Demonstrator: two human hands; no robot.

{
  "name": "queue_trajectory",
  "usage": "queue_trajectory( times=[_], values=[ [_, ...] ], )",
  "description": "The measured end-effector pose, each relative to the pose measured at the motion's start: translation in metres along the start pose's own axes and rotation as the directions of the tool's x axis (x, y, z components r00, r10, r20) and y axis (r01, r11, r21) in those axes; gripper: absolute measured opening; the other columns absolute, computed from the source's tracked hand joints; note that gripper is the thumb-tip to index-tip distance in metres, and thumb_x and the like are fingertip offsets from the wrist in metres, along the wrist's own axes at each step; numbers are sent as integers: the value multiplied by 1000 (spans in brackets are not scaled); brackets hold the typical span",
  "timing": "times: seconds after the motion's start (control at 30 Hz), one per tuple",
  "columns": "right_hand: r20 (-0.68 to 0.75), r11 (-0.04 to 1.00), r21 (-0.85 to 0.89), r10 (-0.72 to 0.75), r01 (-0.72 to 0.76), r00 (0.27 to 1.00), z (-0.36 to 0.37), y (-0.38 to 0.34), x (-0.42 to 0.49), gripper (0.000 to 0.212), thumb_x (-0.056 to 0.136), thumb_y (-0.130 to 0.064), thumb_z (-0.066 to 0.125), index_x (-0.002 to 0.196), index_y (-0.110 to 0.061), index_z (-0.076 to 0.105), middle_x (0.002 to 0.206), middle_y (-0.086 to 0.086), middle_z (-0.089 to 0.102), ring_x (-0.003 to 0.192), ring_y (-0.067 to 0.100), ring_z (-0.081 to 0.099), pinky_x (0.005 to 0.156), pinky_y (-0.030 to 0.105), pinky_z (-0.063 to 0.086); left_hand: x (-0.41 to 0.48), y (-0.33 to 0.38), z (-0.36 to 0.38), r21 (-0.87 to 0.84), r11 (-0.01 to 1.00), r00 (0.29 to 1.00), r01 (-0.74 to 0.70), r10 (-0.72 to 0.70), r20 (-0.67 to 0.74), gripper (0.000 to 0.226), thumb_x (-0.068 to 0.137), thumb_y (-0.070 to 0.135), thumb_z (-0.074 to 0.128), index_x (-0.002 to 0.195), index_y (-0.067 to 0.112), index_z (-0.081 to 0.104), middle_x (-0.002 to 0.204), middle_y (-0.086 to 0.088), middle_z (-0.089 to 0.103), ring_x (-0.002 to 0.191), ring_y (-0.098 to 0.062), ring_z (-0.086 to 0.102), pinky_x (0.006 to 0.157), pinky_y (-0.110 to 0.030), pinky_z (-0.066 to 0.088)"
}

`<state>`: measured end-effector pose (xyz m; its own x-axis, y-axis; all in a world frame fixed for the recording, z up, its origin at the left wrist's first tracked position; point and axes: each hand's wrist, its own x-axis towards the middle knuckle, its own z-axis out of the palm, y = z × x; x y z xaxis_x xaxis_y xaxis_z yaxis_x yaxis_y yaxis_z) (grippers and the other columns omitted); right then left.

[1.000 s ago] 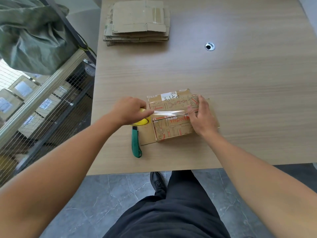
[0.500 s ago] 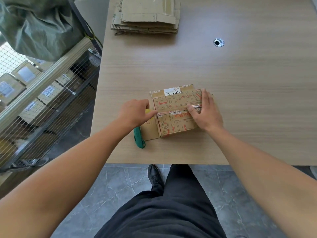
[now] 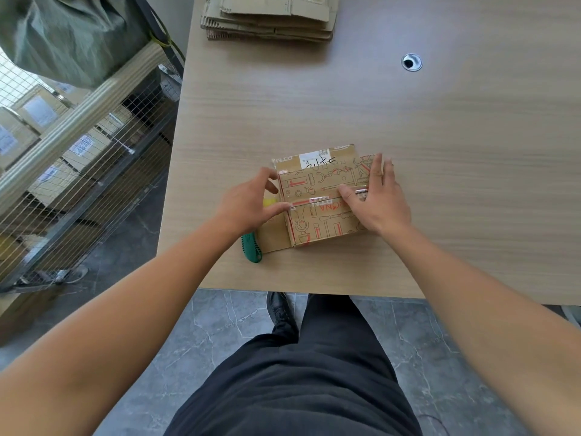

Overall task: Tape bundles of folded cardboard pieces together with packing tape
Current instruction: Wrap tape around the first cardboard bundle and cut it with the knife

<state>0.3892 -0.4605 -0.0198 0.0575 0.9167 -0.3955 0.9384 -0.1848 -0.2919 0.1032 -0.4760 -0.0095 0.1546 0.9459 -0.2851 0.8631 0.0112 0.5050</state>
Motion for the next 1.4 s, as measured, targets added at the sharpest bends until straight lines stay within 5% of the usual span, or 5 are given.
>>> queue_trajectory(
  times=[0.33,0.5,0.73,1.2,1.4],
  values=[
    [-103,975,219,-21,43,994,5,5,8,84,100,-61,45,163,-31,-3,162,4,27,143,33,37,114,47,34,0,7,-5,44,996,996,-72,69,59,67,93,59,58,152,46,30,130,8,60,112,-15,60,84,-37,53],
    [-97,986,169,7,10,995,4,3,6,83,97,-71,32,161,-35,-7,165,3,21,146,34,32,115,53,34,5,20,-27,-67,980,982,185,-182,41,46,83,58,72,118,30,62,96,8,64,78,-11,63,77,-36,55],
    [-48,982,180,64,-55,997,-7,14,10,93,88,-84,25,161,-37,-8,170,4,9,153,32,20,119,54,30,12,53,-45,82,996,999,35,-36,11,24,83,55,71,89,32,74,98,15,71,89,-9,63,69,-29,51],
    [-201,998,-1,-54,55,978,-7,0,39,66,100,-69,27,160,-42,18,170,5,12,157,28,8,126,54,7,27,11,-13,23,997,993,-76,74,93,57,92,58,59,146,52,39,138,9,48,112,-17,58,85,-33,48],
    [-669,846,29,-379,532,640,-45,-7,51,52,99,-30,60,141,-1,54,151,18,49,148,40,33,124,58,17,88,26,-15,47,994,994,-102,100,50,55,91,59,61,143,49,45,134,5,48,114,-20,57,91,-38,50]
  ],
)
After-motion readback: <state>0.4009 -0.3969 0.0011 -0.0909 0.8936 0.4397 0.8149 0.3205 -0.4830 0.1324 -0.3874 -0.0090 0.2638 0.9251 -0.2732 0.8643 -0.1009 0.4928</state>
